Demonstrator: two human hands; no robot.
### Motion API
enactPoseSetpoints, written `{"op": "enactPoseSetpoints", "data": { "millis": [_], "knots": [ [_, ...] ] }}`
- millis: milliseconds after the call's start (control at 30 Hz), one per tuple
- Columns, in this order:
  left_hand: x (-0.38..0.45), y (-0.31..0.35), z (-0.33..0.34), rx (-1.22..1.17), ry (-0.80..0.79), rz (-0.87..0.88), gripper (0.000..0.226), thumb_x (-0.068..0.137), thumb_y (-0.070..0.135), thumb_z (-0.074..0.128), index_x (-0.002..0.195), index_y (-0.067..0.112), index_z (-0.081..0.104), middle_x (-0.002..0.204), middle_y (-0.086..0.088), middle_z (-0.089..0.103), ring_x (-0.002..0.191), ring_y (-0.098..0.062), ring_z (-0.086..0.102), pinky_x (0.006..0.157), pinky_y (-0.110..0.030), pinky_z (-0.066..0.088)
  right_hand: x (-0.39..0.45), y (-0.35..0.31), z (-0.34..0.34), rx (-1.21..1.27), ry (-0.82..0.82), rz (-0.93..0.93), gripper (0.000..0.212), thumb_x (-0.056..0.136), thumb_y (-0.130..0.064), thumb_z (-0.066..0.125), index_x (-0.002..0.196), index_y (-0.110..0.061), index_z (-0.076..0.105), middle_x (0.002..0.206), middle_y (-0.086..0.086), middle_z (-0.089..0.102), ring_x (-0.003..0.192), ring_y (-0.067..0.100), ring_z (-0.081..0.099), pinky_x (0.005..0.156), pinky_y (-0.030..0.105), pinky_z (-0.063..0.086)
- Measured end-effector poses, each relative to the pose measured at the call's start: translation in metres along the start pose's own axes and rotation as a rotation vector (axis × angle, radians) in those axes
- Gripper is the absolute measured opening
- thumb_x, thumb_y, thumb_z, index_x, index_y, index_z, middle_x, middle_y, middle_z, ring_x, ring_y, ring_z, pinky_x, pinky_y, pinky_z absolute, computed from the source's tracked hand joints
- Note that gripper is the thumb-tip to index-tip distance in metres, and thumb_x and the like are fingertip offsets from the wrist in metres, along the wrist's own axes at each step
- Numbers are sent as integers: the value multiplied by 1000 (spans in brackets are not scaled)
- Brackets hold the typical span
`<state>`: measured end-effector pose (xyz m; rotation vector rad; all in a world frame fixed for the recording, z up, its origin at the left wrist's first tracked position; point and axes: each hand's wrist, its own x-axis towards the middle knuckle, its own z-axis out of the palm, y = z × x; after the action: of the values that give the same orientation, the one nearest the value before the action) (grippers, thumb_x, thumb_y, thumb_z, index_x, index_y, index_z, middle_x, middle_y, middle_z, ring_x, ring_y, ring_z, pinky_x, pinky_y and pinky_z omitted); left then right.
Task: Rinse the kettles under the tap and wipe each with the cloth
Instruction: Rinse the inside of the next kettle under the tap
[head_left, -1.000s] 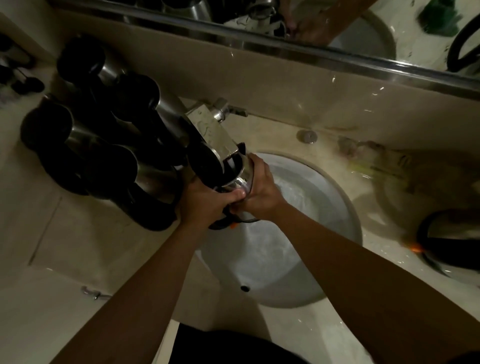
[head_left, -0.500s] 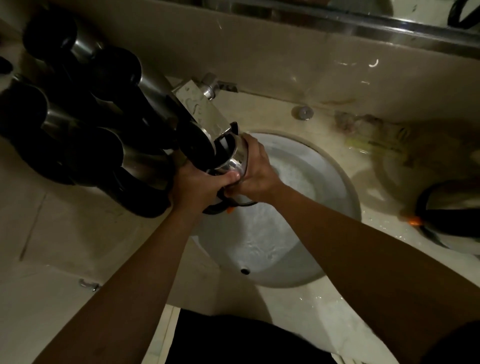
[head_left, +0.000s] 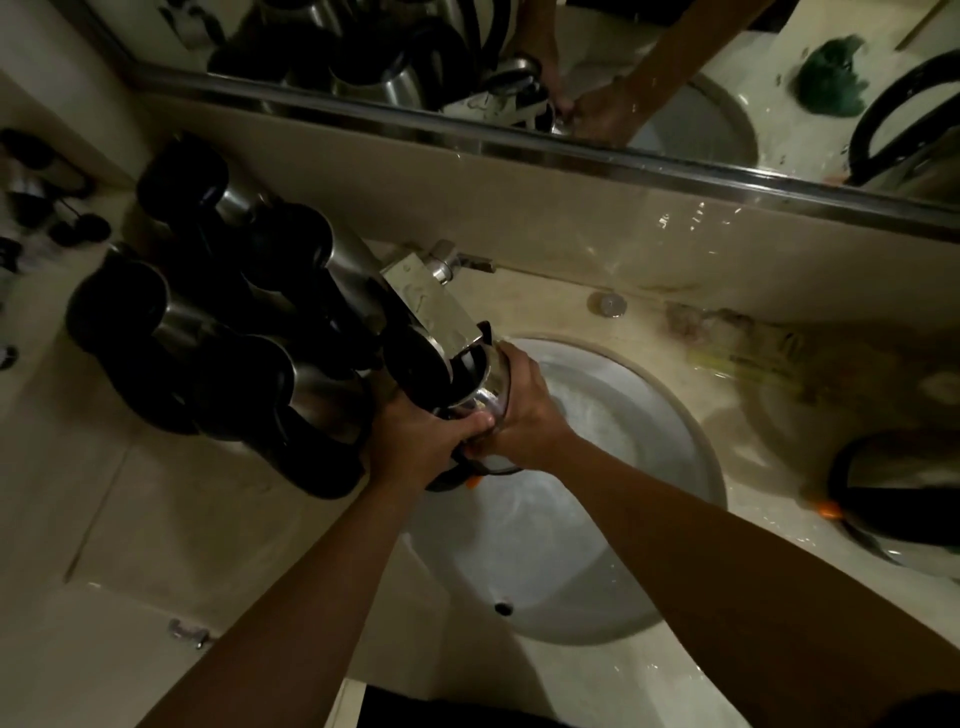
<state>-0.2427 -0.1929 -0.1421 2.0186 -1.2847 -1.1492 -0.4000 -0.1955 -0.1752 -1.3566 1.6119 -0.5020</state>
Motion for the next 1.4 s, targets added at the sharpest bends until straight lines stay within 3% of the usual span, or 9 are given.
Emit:
{"op": "enactPoseSetpoints", "data": {
  "millis": [133,433,700,867,1100,1267,1400],
  "knots": [
    [-1,0,0,1,-12,-17,78,54,36,99,124,22,67,114,9,70,105,-8,62,85,-24,48,0,0,-1,-13,3,-6,137,45,-35,100,158,-30,23,153,0,37,141,22,41,113,49,49],
    [-3,4,-4,-12,-14,27,78,58,33,98,127,23,65,104,18,60,102,-2,55,74,-11,39,1,1,1,-1,17,-31,135,39,-46,95,155,-31,28,150,-1,41,138,22,44,110,49,51],
    [-3,0,-3,47,12,32,78,55,40,98,124,23,66,113,10,70,111,-13,65,84,-25,49,1,1,2,-7,8,-35,136,43,-35,101,157,-29,27,152,0,39,140,23,42,114,50,48],
    [-2,6,-1,61,2,13,77,56,41,97,124,23,67,111,13,66,107,-7,60,80,-16,44,3,1,-4,-3,2,-23,136,47,-34,101,158,-28,23,155,0,35,142,24,39,115,51,46],
    [-8,6,0,77,18,4,78,57,39,98,126,21,67,116,7,69,105,-7,59,83,-22,43,-2,0,-4,-11,-2,-14,136,46,-38,99,158,-29,22,156,1,35,144,26,39,115,53,46],
    [-8,8,-2,68,6,-14,79,56,38,98,127,22,66,118,7,71,111,-12,64,69,-7,37,-1,-3,-3,-13,-6,-1,138,44,-38,99,158,-31,22,157,1,36,145,26,39,114,53,47],
    [-7,8,-2,61,-1,-11,78,56,38,98,126,21,66,118,8,70,110,-10,63,72,-10,39,0,-3,-3,-7,-4,3,139,42,-41,97,158,-31,22,157,2,35,145,27,39,115,54,46]
  ]
}}
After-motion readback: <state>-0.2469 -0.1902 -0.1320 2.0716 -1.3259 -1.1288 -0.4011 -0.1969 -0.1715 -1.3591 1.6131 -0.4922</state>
